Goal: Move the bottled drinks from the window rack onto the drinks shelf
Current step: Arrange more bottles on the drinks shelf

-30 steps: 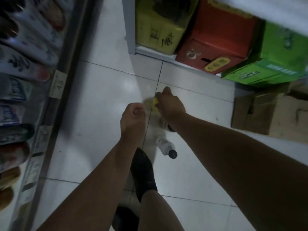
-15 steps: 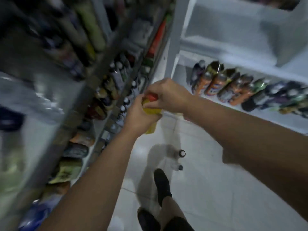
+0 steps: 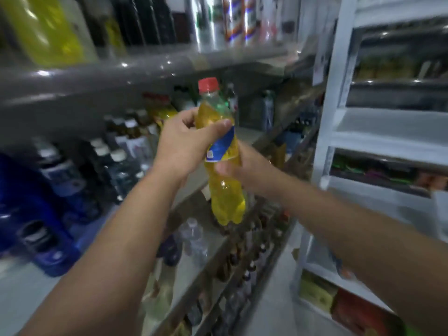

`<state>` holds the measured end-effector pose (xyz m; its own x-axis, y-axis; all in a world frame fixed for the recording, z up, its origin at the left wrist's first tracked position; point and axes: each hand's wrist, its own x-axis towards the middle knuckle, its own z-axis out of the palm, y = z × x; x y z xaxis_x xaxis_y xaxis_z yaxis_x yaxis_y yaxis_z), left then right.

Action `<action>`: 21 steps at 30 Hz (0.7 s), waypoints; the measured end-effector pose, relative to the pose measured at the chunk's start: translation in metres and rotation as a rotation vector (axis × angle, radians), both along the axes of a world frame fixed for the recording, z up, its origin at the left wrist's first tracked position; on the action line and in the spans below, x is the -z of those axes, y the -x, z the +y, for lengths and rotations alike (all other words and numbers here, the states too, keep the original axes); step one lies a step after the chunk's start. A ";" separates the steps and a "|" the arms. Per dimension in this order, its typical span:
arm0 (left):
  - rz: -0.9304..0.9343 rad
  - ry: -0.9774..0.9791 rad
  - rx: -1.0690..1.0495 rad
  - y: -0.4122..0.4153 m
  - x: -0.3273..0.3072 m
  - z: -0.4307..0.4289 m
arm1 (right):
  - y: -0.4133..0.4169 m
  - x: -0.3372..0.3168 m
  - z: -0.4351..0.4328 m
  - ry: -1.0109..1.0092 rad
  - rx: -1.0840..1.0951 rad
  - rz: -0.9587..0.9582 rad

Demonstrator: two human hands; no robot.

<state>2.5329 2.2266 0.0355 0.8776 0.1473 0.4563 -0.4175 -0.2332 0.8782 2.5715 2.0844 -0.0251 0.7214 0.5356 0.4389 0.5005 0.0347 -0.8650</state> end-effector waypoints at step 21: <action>0.029 0.067 -0.400 -0.131 0.035 0.017 | -0.192 0.047 0.067 -0.035 0.180 -0.003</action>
<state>2.6640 2.2439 0.0001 0.7573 0.5081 0.4104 -0.2805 -0.3143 0.9069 2.7640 2.1514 -0.0716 0.8029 0.3824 0.4572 0.5039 -0.0257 -0.8634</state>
